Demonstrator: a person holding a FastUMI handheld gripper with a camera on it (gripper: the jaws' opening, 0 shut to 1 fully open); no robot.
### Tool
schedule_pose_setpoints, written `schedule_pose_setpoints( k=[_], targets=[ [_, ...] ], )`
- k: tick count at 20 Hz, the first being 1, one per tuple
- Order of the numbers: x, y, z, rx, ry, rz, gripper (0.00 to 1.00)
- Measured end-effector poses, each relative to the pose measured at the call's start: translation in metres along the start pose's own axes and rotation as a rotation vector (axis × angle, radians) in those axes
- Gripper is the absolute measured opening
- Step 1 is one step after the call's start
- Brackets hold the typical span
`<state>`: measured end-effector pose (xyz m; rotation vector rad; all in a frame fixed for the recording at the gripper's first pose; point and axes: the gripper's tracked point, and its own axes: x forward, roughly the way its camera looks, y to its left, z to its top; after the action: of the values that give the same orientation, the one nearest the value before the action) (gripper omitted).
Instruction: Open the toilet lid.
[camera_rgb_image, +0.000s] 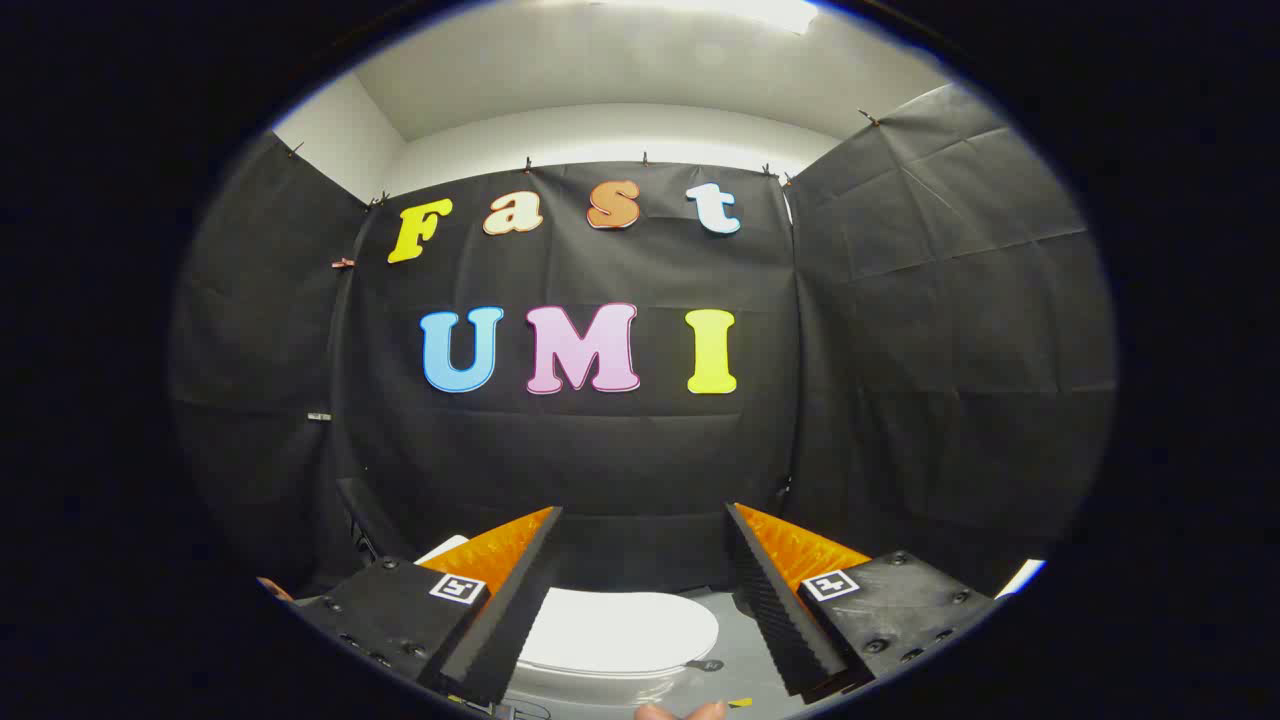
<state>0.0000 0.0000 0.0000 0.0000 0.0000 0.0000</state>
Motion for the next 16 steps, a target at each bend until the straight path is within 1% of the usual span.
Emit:
schedule_pose_setpoints(
  k=[7, 10, 16],
  targets=[
    [0.013, -0.011, -0.002, -0.06, -0.02, -0.075, 0.99],
    [0.02, -0.003, -0.008, -0.059, -0.017, -0.077, 0.99],
    [0.031, 0.009, -0.034, -0.048, 0.048, -0.045, 0.98]
  ],
)
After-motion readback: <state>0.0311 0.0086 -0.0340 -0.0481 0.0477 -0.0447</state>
